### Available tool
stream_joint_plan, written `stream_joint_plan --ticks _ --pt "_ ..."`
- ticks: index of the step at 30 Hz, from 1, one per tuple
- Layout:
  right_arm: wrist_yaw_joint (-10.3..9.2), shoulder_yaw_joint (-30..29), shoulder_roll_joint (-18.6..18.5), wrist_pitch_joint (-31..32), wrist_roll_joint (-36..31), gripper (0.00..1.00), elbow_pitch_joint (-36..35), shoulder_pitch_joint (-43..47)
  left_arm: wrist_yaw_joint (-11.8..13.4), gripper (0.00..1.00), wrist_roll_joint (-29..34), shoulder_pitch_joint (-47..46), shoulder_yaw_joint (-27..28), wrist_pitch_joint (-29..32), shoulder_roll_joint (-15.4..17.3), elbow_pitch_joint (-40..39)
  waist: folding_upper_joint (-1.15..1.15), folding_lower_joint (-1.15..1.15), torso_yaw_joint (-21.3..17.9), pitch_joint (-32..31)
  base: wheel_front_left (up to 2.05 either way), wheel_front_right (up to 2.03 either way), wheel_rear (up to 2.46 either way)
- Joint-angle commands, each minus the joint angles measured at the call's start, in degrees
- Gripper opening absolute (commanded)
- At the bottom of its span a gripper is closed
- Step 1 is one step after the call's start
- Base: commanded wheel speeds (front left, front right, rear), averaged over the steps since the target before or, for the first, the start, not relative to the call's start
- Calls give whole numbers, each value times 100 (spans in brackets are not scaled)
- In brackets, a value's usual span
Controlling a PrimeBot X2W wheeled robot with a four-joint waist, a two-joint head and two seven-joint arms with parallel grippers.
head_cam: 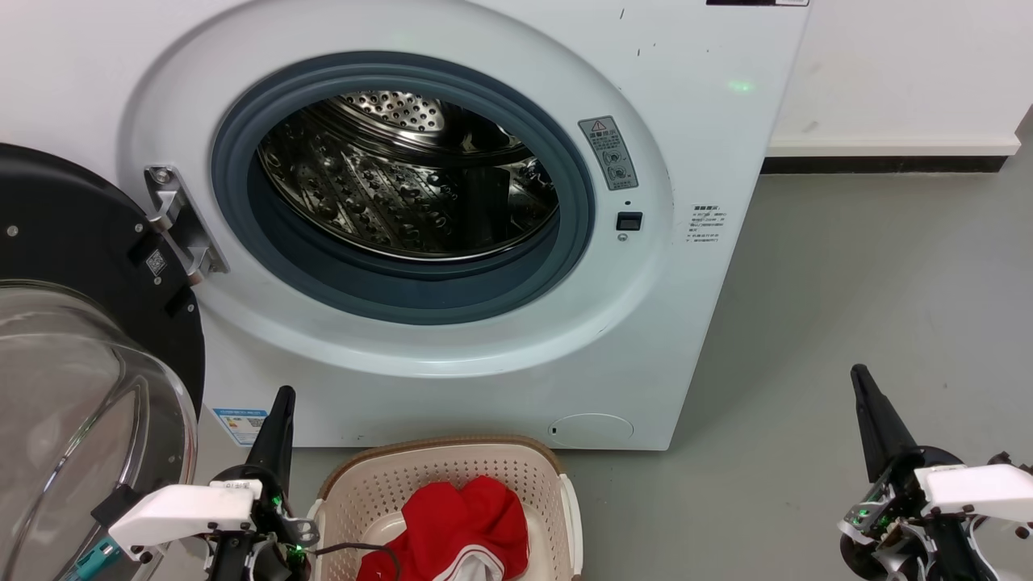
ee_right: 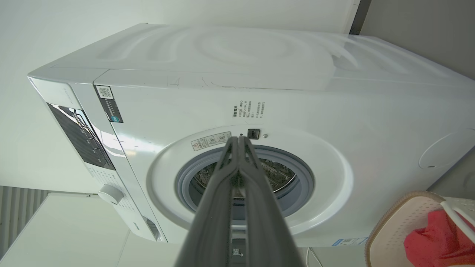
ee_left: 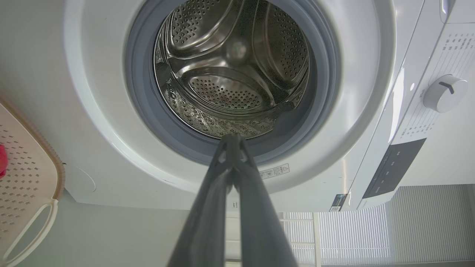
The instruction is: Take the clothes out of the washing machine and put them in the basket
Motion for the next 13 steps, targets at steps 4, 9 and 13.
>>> stream_joint_plan --ticks 4,9,13 --pt "-2 -42 14 57 230 0 32 -99 -50 0 -223 -82 39 65 7 15 0 0 16 2 0 0 0" --pt "-2 -66 23 82 360 0 45 -118 -59 0 -369 -99 47 98 6 23 0 0 32 3 0 0 0" --pt "-2 -82 34 99 337 0 45 -118 -58 0 -359 -94 47 98 6 22 0 0 32 3 0 0 0"
